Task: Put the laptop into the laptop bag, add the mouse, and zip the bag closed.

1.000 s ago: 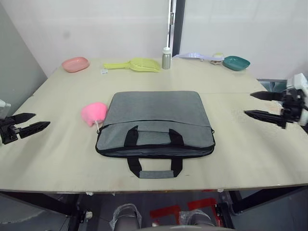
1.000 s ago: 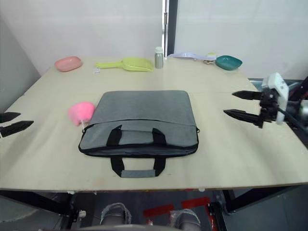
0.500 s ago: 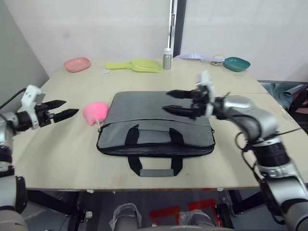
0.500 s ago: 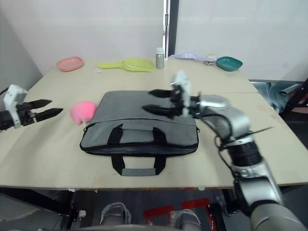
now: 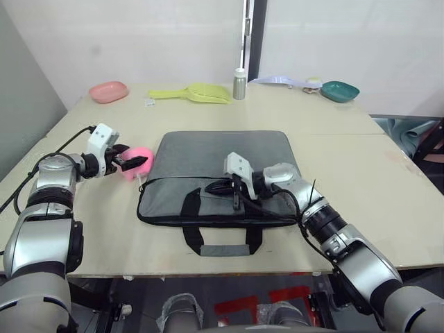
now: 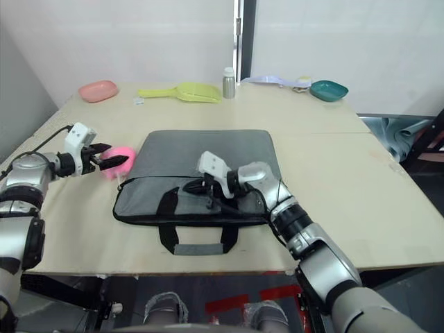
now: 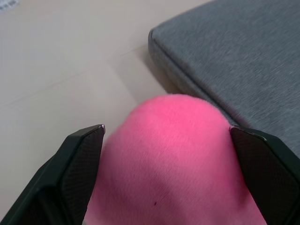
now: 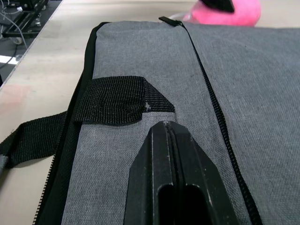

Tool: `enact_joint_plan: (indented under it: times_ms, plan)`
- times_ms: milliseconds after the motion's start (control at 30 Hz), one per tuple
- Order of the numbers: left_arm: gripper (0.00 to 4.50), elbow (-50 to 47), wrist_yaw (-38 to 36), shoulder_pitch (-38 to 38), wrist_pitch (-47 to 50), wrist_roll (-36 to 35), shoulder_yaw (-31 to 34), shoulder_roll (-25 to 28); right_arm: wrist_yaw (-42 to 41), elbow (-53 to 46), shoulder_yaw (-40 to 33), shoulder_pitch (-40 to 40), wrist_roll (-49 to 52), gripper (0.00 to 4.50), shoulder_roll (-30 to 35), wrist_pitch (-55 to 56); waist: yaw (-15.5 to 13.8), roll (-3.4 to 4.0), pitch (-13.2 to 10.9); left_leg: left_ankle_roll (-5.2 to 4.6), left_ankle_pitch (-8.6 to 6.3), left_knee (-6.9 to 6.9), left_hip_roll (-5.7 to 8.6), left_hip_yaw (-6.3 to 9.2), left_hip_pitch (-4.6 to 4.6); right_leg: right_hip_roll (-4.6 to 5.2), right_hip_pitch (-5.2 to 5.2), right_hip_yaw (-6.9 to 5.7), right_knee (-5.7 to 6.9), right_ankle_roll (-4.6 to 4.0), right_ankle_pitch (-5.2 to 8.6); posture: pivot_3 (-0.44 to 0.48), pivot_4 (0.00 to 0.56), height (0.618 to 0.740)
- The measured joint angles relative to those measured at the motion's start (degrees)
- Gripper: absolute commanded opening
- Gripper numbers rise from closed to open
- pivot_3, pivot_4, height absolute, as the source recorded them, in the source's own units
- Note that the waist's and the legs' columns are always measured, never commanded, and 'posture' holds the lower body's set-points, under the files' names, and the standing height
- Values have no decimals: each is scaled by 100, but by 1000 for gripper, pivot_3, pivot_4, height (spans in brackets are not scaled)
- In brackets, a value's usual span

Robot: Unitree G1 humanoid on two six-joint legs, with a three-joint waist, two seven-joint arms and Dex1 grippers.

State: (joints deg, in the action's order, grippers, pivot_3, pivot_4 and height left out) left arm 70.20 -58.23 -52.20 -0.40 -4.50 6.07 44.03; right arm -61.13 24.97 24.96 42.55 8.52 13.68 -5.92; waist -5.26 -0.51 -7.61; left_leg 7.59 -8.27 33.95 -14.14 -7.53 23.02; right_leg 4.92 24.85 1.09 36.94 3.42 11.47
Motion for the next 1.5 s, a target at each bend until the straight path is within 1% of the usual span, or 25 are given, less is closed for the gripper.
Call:
enact_joint_plan:
  times_ms: [100,133,200,267,400,433,467,533,567,767,900,1033,1133,1267,1367,1500]
  plan:
    - [4500,67,82,-74,-60,85,-7,-16,-26,124,-48,0,-65,38,-53,118,0,-1,1,1,1,0,0,1,-9,0,-4,1,8,-1,0,0,150,740]
    - [4242,108,68,-93,-58,111,-28,-16,-26,137,-76,-2,-92,13,-72,113,-1,-1,1,2,1,0,-1,2,-11,0,-5,2,9,-1,0,0,150,740]
    - [3714,158,18,-94,-27,198,-58,-17,-19,138,-138,-25,-107,0,-108,80,-1,-1,1,3,2,0,-1,2,-13,0,-5,3,11,-1,0,0,150,740]
    - [3046,176,-28,-94,9,211,-55,-18,-14,143,-178,-29,-113,0,-119,59,-4,-1,1,4,2,0,-1,2,-14,0,-6,3,11,-1,0,0,150,740]
    - [1585,176,-190,-93,60,212,-46,0,-13,158,-230,-28,-130,0,-153,23,-5,-1,1,4,2,0,-1,2,-14,0,-6,2,11,-1,0,0,150,740]
    - [1277,175,-225,-93,64,212,-45,13,-11,162,-240,-28,-141,0,-165,22,-3,-1,1,4,2,0,0,2,-14,0,-6,3,11,-1,0,0,150,740]
    - [841,175,-256,-90,70,209,-43,28,-6,164,-245,-28,-160,0,-178,22,0,-1,1,4,2,0,-1,2,-15,0,-6,3,11,-1,0,0,150,740]
    - [224,168,-303,-70,101,194,-18,57,27,178,-260,-28,-184,0,-216,22,5,-1,1,4,2,0,-1,2,-16,0,-6,3,12,-1,0,0,150,740]
    - [44,154,-339,-37,117,190,14,73,51,192,-269,-28,-210,0,-247,23,12,-1,1,4,2,0,-1,1,-16,0,-6,4,12,-1,0,0,150,740]
    - [44,-166,-723,360,335,44,82,397,297,520,-301,35,-359,0,-453,306,103,1,2,6,1,-3,-3,0,-24,-1,-6,8,14,-1,0,0,150,740]
    - [44,-879,-1548,1038,594,-66,60,899,365,627,-293,76,-467,0,-525,417,168,3,2,7,1,-6,-3,-1,-31,-1,-6,12,16,-2,0,0,150,740]
    - [44,-2276,-2278,2209,1178,-450,135,1376,485,634,-253,56,-610,0,-592,453,200,6,5,9,0,-15,-5,-5,-39,1,-6,16,15,-5,2,0,150,740]
    - [44,-3264,-2484,3016,1586,-723,284,1601,604,665,-239,51,-680,0,-689,450,246,4,6,12,-2,-37,-5,-16,-66,3,-9,29,15,-8,4,0,150,740]
    - [44,-4598,-2561,4205,2215,-1144,622,1844,660,698,-213,60,-731,0,-769,450,292,-1,12,20,-2,-97,-6,-36,-102,-2,-7,39,9,-23,14,0,150,740]
    - [44,-5505,-2591,5009,2660,-1439,895,1948,663,727,-215,78,-751,0,-799,456,304,0,14,28,-1,-113,-10,-37,-107,-13,-4,40,4,-31,20,0,150,740]
    - [44,-6531,-2481,5758,3323,-1835,1121,1958,682,840,-241,141,-790,0,-837,453,305,8,14,28,-2,-114,-10,-45,-110,-29,-5,46,0,-31,21,0,150,740]
